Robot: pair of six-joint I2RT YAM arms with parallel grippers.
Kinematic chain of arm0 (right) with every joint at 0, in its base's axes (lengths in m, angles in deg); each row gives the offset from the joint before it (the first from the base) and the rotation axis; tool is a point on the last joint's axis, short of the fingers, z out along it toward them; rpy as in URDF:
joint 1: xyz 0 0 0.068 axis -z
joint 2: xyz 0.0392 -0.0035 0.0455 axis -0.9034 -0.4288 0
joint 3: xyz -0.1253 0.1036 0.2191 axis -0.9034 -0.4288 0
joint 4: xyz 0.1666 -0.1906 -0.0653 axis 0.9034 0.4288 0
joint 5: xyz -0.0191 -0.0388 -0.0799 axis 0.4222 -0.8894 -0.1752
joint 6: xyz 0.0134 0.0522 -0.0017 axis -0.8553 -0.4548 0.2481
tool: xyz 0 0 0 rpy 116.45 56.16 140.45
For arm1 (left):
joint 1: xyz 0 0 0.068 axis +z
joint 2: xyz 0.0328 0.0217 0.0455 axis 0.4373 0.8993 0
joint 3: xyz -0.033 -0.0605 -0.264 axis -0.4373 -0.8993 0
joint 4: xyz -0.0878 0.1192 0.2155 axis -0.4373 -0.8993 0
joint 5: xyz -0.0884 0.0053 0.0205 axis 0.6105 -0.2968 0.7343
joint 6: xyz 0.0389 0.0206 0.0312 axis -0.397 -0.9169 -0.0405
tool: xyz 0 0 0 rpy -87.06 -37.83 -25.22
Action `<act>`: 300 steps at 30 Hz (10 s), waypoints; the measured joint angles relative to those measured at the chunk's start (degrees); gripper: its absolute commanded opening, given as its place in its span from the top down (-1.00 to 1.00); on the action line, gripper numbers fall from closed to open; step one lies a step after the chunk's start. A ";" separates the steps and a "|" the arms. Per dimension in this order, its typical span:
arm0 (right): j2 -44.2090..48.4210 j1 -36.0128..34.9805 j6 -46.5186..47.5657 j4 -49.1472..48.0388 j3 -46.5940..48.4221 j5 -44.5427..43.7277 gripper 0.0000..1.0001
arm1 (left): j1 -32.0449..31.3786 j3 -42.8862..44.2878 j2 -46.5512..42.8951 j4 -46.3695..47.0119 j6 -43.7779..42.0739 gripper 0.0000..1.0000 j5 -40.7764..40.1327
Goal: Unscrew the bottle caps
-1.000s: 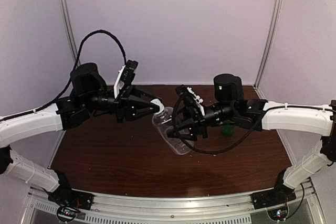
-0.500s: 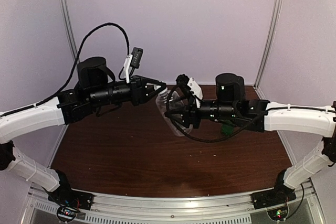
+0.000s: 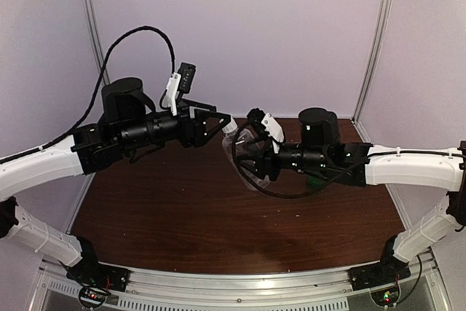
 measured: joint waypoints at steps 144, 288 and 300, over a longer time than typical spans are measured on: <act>0.37 1.86 -1.51 -4.42 -0.11 2.43 0.13 | 0.02 1.88 6.19 4.96 7.43 -0.53 -1.95; -1.36 4.79 -4.24 -4.11 2.80 31.32 0.07 | 6.36 -4.13 2.01 16.17 0.85 0.94 31.28; -0.68 2.12 -1.79 -4.20 1.01 1.29 0.13 | 0.76 2.27 6.60 6.97 10.86 0.96 -1.33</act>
